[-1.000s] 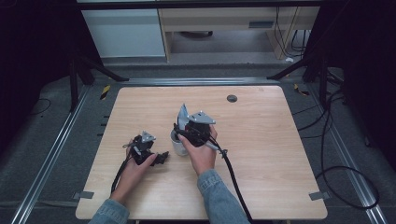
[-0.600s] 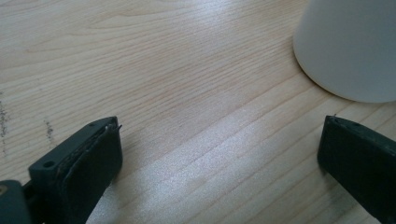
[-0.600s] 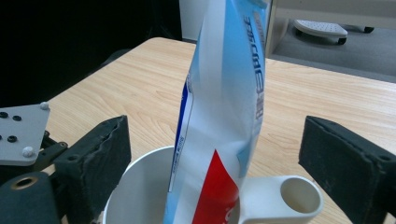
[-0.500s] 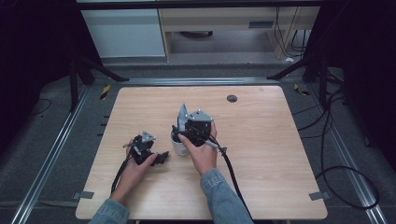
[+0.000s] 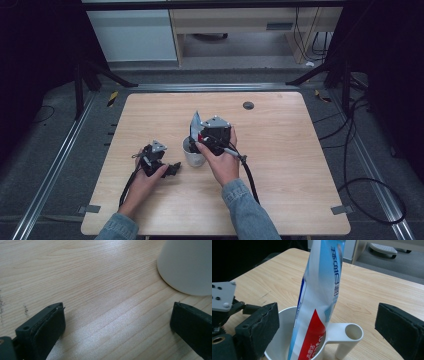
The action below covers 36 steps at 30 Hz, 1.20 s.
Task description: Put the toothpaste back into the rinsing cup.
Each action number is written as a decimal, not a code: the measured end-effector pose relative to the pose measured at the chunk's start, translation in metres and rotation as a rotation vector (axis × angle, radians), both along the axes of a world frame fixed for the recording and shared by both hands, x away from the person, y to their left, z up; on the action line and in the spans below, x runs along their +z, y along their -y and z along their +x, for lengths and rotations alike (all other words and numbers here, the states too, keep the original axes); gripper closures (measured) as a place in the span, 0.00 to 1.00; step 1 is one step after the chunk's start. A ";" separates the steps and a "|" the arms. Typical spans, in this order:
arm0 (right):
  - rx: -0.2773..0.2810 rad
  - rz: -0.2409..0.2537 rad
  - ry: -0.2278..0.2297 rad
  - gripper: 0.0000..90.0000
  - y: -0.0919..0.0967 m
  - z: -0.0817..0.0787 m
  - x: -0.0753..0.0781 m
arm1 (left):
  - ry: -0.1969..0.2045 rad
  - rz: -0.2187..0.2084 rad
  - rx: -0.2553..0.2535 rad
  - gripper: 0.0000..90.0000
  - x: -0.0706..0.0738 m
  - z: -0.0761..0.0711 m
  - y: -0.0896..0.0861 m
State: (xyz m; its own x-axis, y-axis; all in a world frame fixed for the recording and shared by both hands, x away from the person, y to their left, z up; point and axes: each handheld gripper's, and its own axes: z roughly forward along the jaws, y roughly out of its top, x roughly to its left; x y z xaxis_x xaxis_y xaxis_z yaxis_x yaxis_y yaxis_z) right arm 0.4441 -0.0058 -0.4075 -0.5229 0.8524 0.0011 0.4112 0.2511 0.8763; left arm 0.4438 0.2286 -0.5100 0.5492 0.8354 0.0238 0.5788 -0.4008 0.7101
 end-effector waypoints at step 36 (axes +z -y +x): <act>0.052 -0.093 -0.075 0.16 0.077 -0.015 0.034 | 0.000 0.000 0.008 0.00 0.000 0.000 0.001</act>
